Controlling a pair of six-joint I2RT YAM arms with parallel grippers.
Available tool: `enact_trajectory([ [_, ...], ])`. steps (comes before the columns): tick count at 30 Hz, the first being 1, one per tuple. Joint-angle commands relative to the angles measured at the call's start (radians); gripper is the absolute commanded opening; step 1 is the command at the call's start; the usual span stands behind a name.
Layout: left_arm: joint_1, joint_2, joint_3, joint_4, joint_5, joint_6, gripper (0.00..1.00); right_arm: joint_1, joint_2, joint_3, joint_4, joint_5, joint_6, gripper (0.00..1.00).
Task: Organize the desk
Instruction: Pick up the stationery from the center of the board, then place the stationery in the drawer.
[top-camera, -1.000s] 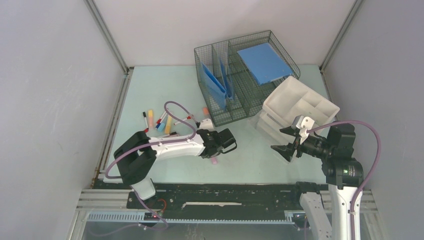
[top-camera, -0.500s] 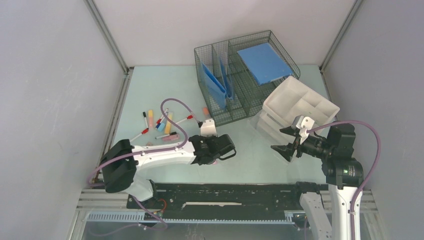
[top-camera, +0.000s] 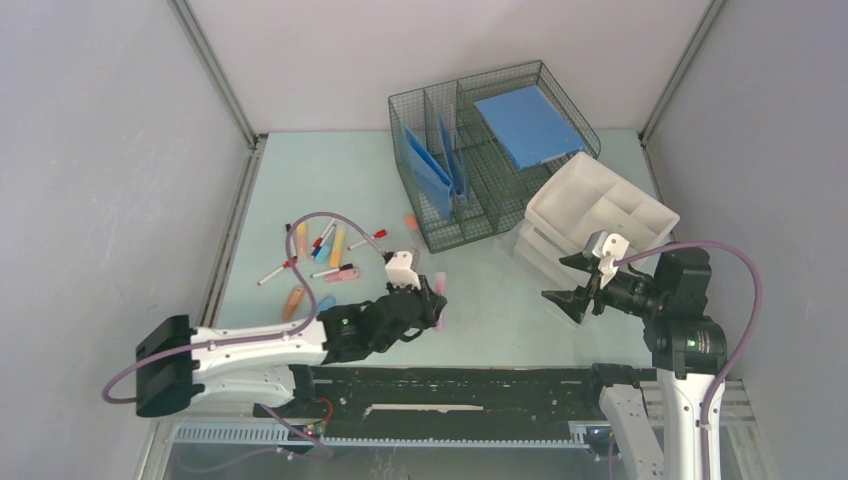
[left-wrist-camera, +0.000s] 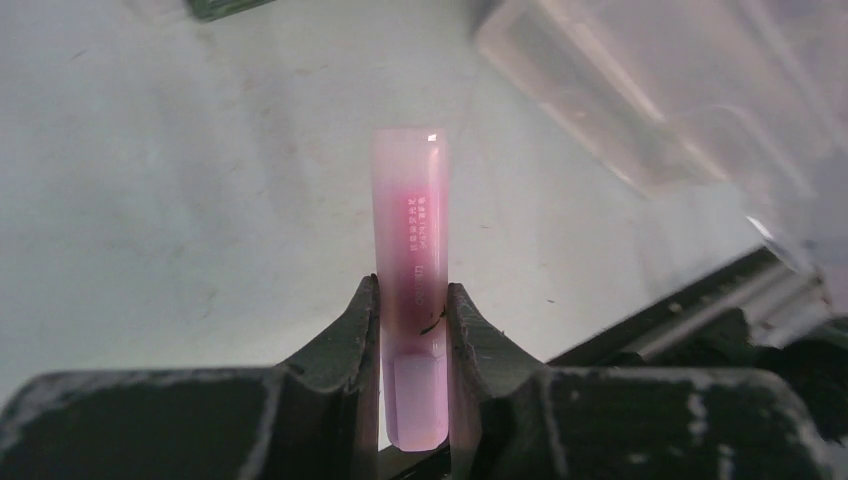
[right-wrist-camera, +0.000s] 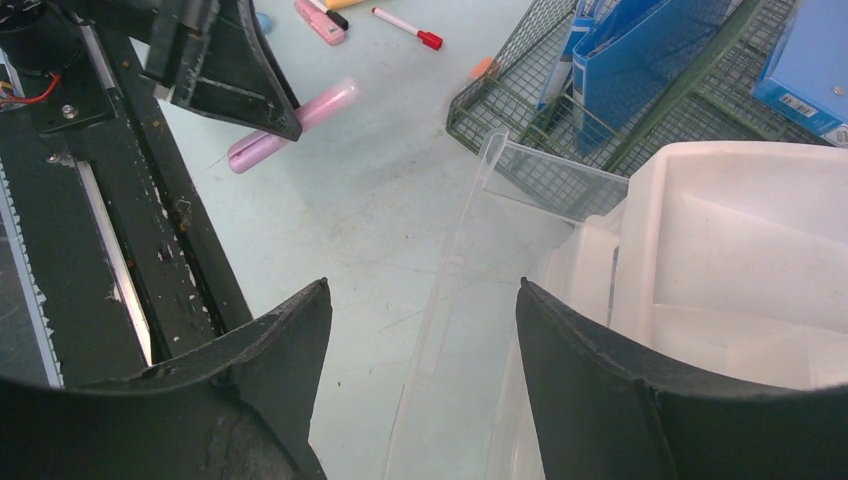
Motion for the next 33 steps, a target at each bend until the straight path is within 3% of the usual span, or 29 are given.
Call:
enact_trajectory([
  [1, -0.001, -0.126, -0.094, 0.387, 0.097, 0.178, 0.0, 0.005, -0.007, -0.007, 0.027, 0.0, 0.003, 0.75],
  [8, 0.001, -0.141, -0.06, 0.504, 0.183, 0.286, 0.0, 0.005, -0.008, -0.009, 0.03, 0.003, 0.003, 0.75],
  [16, 0.042, -0.026, 0.067, 0.57, 0.258, 0.312, 0.0, 0.003, -0.014, -0.008, 0.03, 0.01, 0.003, 0.75],
  [33, 0.157, 0.346, 0.371, 0.617, 0.467, 0.148, 0.0, 0.007, -0.032, -0.015, 0.048, 0.034, 0.012, 0.76],
])
